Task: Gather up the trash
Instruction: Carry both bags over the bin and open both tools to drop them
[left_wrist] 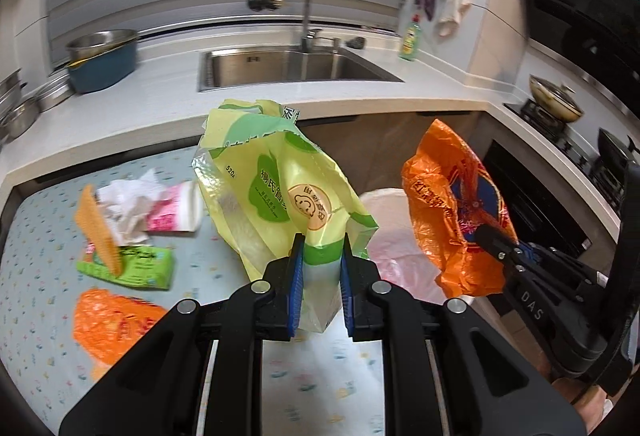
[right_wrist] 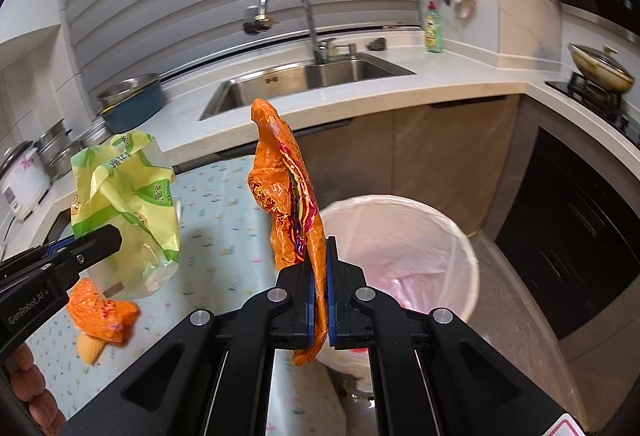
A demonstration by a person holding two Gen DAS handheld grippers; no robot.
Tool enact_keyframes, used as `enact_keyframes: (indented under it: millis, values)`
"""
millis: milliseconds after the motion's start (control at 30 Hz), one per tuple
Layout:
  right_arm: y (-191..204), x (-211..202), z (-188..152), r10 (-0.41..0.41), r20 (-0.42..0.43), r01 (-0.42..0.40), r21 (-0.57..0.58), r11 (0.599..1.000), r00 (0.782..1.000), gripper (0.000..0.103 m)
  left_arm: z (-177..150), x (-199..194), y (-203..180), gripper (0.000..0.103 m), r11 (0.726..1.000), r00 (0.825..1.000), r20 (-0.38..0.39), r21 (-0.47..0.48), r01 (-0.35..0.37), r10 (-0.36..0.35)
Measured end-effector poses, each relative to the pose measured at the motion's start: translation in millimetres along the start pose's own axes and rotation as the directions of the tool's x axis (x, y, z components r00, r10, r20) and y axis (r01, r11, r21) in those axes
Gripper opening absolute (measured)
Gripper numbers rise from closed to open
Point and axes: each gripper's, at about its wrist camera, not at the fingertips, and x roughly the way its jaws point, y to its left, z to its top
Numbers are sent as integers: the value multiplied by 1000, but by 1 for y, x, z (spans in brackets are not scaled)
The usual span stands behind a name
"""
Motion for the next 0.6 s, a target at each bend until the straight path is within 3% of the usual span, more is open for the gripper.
enact_keyframes:
  millis: [300,600]
  values:
    - [-51,-1,-11,-58,-14,58,72,996,998,4,-1,31,-57,16,992,993,-57,70,107,-103]
    - [-69,3,-15,-73,-20,75,93,993,997,4,-4,56,-81,16,985,986,-104,96,140,-130]
